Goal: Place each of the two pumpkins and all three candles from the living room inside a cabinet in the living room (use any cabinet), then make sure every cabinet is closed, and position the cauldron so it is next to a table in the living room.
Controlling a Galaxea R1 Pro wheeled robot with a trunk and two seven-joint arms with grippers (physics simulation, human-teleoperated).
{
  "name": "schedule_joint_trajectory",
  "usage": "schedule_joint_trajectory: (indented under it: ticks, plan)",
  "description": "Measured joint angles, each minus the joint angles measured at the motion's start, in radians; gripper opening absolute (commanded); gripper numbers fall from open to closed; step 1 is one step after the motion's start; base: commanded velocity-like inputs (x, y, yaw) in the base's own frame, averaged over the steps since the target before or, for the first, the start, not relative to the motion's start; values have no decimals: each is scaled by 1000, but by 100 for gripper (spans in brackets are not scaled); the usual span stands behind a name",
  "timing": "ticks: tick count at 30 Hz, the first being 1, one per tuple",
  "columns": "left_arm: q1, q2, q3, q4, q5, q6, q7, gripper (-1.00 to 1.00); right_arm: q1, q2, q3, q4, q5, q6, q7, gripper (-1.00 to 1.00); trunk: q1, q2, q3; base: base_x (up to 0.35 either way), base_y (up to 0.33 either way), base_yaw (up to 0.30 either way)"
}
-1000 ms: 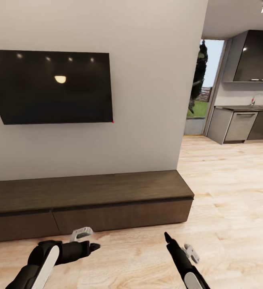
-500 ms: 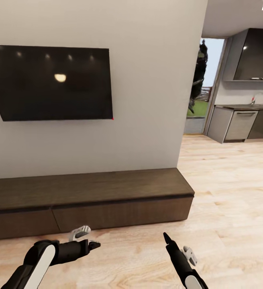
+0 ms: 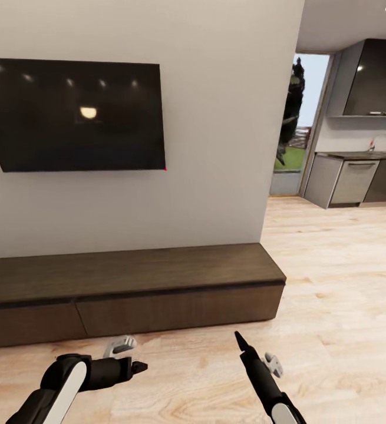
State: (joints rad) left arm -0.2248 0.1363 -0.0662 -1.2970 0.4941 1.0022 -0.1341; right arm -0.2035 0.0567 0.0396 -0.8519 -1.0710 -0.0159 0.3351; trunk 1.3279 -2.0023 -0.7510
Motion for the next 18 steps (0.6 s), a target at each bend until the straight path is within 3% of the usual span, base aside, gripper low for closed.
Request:
schedule_joint_trajectory:
  ticks: [5, 13, 18]
  plan:
    - [1, -9, -90, 4, -11, -1, 1, 100, 0, -1, 1, -4, 3, 4, 13, 100, 19, -35, -16, 0, 0, 0]
    - [0, -15, -104, 23, -12, -1, 2, 100, 0, 5, 0, -7, 4, -26, 94, 100, 50, -91, -41, 0, 0, 0]
    - [1, -16, -105, 24, -12, -1, 2, 100, 0, 5, 0, 0, 5, -59, 102, 100, 69, -126, -56, 0, 0, 0]
